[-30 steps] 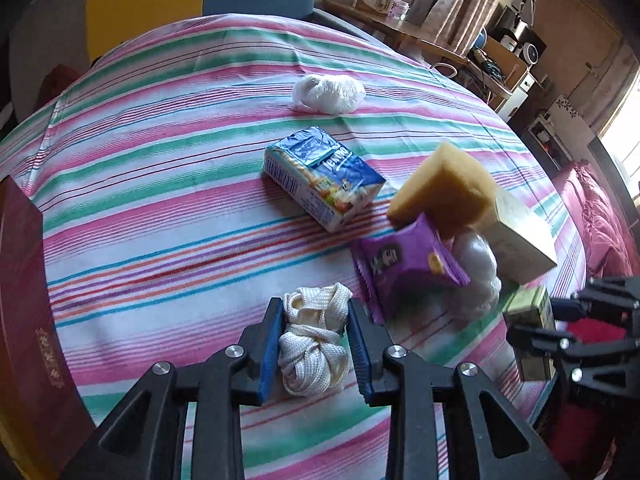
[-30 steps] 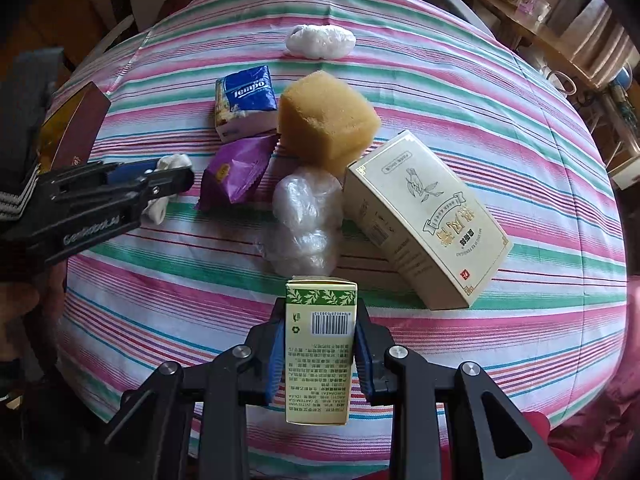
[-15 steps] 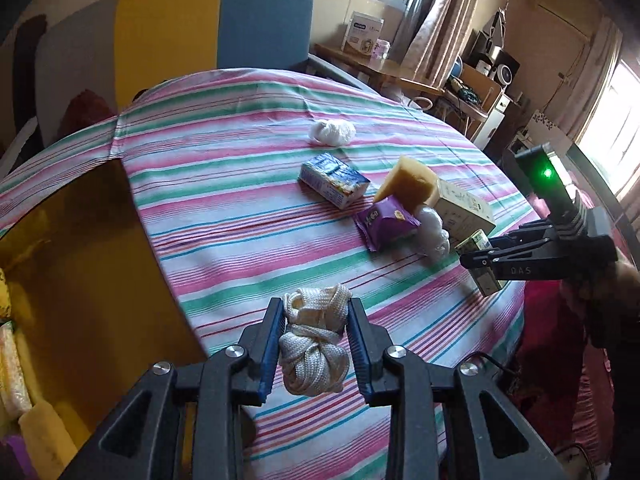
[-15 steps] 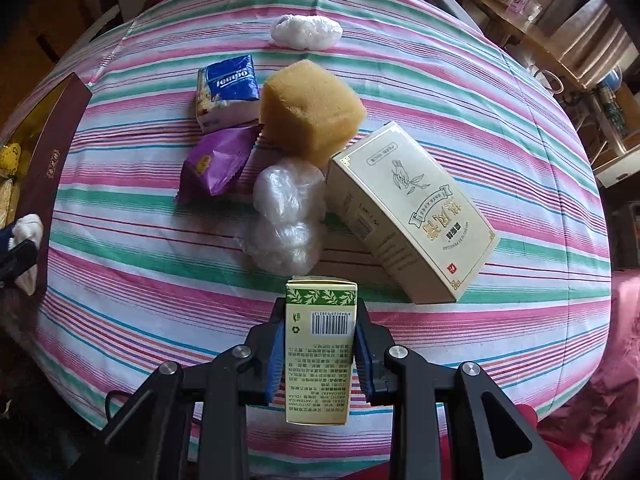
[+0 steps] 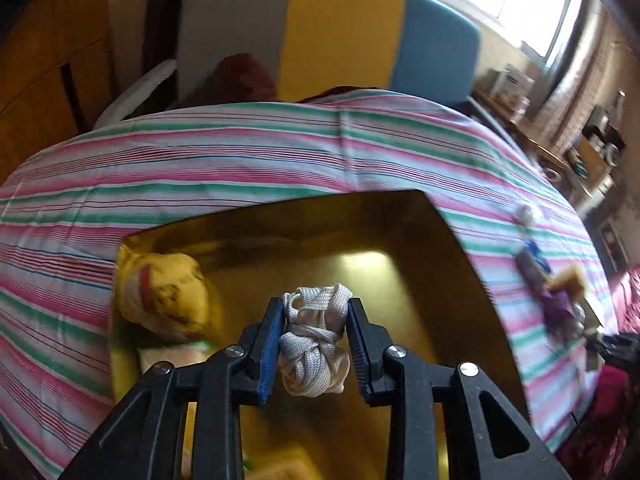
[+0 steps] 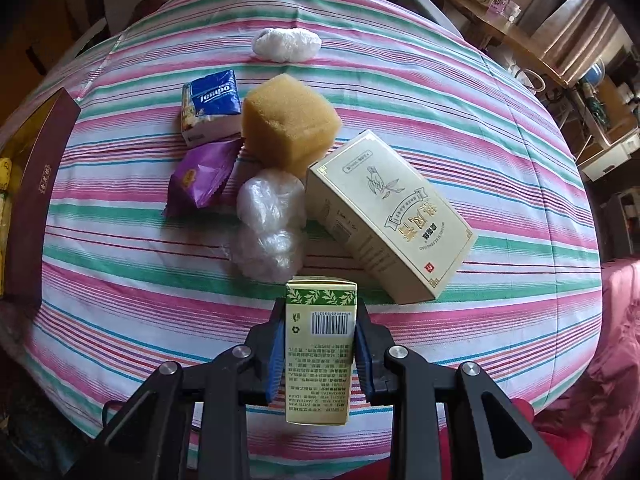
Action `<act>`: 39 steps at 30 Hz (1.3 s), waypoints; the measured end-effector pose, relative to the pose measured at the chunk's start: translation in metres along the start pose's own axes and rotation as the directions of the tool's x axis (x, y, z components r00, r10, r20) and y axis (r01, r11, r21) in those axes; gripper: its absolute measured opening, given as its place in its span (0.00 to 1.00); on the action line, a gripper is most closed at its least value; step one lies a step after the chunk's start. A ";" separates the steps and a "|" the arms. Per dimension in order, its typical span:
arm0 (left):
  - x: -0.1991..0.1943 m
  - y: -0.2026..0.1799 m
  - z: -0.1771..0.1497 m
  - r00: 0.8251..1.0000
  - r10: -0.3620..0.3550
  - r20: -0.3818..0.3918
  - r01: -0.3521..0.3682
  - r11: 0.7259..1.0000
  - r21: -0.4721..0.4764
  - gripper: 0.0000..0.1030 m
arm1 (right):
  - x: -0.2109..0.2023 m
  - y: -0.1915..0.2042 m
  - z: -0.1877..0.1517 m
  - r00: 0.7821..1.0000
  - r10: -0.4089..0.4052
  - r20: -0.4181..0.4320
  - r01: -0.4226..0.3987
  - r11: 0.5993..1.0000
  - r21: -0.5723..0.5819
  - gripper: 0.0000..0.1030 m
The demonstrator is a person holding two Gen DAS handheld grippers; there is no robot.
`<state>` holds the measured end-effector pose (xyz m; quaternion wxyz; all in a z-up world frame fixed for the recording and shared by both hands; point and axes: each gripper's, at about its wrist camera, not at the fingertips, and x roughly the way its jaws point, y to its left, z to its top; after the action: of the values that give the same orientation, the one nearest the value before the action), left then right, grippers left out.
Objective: Organize objects
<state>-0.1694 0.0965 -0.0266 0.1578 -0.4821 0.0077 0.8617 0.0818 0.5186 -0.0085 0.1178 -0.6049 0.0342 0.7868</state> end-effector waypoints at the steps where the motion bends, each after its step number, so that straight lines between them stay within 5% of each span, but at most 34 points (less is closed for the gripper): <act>1: 0.009 0.009 0.005 1.000 0.014 -0.010 -0.014 1.000 -0.018 0.30 | 0.009 -0.005 0.007 1.000 0.001 0.000 -0.001 1.000 0.002 0.29; 8: 0.058 0.037 0.022 0.996 0.061 -0.057 -0.066 0.994 -0.085 0.32 | 0.021 -0.008 0.016 1.000 0.004 -0.002 -0.004 1.000 0.011 0.29; 14: 0.061 0.039 0.024 0.996 0.066 -0.054 -0.072 0.992 -0.106 0.37 | 0.041 -0.007 0.031 1.000 0.007 -0.011 -0.007 1.000 0.014 0.29; 22: 0.011 0.039 0.008 0.997 0.071 0.018 -0.069 0.993 -0.094 0.42 | 0.043 -0.009 0.033 1.000 0.003 -0.002 -0.003 0.999 0.034 0.29; 29: -0.055 0.015 -0.046 0.983 0.105 0.147 -0.107 0.994 0.004 0.42 | 0.042 -0.015 0.038 0.999 -0.011 0.041 0.007 0.997 0.082 0.29; 39: -0.095 0.004 -0.100 0.970 0.130 0.203 -0.143 0.989 0.049 0.42 | 0.030 -0.025 0.037 0.991 -0.087 0.098 0.068 0.981 0.179 0.29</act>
<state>-0.0417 0.0511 -0.0013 0.1133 -0.3864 0.0521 0.9138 0.0452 0.5546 -0.0251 0.2028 -0.5507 0.0733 0.8064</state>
